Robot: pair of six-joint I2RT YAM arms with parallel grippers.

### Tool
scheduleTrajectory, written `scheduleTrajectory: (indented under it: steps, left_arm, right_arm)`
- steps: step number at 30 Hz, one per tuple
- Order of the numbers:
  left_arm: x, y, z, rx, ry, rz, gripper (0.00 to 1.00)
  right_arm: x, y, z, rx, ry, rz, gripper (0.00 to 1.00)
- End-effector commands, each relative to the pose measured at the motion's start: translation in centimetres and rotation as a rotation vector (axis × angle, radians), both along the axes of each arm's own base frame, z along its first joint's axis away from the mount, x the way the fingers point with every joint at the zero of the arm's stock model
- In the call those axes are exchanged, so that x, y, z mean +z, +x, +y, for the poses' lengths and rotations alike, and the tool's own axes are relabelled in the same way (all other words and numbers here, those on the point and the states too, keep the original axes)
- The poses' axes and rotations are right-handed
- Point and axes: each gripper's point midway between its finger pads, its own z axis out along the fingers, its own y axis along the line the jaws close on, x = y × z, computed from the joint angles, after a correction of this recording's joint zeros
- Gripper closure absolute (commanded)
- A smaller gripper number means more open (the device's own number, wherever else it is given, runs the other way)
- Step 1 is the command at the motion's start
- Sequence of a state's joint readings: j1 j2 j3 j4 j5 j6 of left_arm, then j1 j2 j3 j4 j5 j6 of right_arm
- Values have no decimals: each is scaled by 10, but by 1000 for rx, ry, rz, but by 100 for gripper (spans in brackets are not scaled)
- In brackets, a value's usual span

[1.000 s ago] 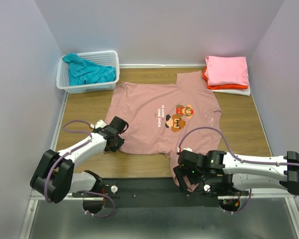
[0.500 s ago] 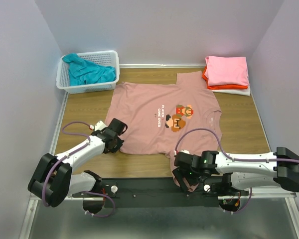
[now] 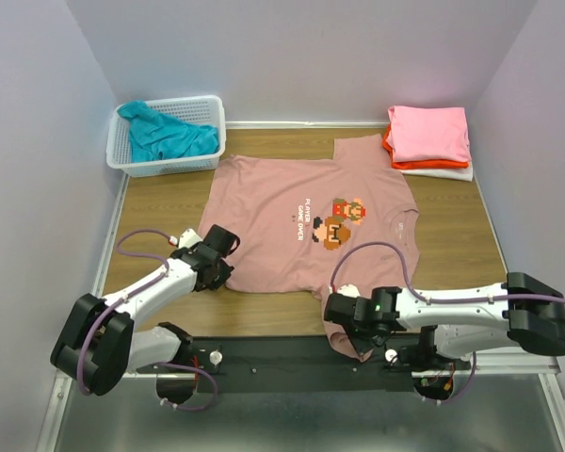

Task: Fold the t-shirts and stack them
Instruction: Fold the tshirt

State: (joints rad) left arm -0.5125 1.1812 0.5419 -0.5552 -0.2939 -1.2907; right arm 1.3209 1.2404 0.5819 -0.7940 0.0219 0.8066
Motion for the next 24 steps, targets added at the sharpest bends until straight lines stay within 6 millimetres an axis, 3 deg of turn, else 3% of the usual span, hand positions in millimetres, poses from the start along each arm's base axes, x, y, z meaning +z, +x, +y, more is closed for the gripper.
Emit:
scheduleTrajectory:
  steps: [1, 9, 12, 16, 24]
  left_arm:
    - [1, -6, 5, -6, 21, 15, 100]
    - [9, -2, 6, -28, 52, 22, 100]
    - [15, 7, 2, -51, 54, 5, 100]
    - [18, 14, -1, -68, 69, 6, 100]
    - [39, 48, -5, -95, 153, -9, 100]
  right_arm:
    - [4, 15, -9, -85, -41, -98, 100]
    - [47, 55, 9, -165, -10, -300, 100]
    - [66, 83, 5, -206, -76, -428, 100]
    - [81, 109, 3, -247, -95, -484, 100]
    - [120, 178, -12, -395, -110, -614, 100]
